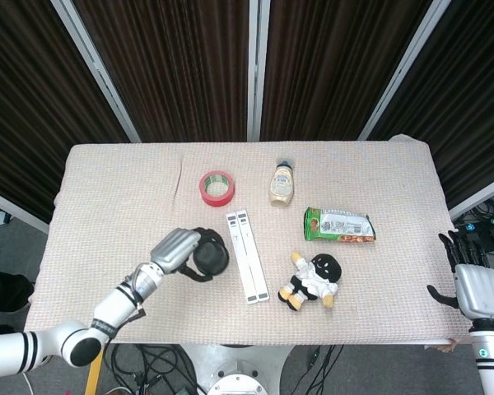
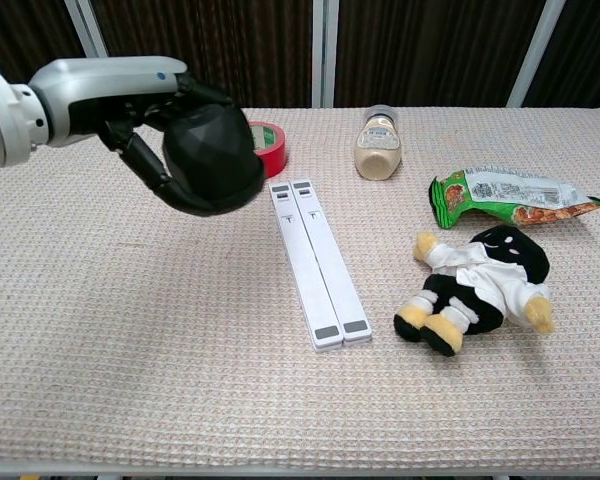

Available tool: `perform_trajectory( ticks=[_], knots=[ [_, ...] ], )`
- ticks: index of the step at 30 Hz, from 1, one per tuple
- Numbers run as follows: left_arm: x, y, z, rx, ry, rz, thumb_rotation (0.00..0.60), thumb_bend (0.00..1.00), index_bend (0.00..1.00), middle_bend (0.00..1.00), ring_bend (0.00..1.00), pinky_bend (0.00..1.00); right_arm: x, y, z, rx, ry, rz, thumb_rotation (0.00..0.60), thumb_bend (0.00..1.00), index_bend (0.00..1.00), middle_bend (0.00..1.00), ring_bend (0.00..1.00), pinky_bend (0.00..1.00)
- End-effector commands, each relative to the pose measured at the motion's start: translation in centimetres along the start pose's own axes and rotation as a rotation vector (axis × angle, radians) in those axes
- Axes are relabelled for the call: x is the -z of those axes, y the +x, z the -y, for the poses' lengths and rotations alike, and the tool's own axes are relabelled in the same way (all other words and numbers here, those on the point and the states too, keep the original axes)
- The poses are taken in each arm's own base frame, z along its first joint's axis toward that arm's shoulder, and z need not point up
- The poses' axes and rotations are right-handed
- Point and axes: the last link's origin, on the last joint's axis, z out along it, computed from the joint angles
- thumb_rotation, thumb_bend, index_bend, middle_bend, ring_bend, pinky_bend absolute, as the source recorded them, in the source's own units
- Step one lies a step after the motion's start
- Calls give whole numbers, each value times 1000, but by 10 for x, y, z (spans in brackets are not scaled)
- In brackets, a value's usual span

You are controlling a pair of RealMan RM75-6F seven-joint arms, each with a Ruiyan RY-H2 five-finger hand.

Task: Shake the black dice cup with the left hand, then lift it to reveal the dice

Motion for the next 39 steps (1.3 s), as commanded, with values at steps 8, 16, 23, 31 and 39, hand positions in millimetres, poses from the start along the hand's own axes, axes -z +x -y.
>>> perform_trajectory(
  ticks=[8,16,23,31,39],
  knots=[
    [-26,94,126,-332,398,-342,600,254,422,489,302,437,-3,-8,-1,-10,-12,19,600,99,0,0,0,0],
    [-14,45,80,-196,235,-189,600,254,417,489,302,437,-3,-8,-2,-9,-16,16,600,101,0,0,0,0],
    [42,-26,-1,-38,-73,81,600,254,418,489,302,434,-4,-12,-4,-8,-23,33,600,101,0,0,0,0],
    [15,41,58,-269,109,-262,600,254,418,483,302,426,-5,-10,-4,-10,-20,25,600,100,0,0,0,0],
    [5,85,122,-390,405,-442,600,245,414,468,288,410,-6,-15,-6,-14,-28,37,600,100,0,0,0,0]
  ],
)
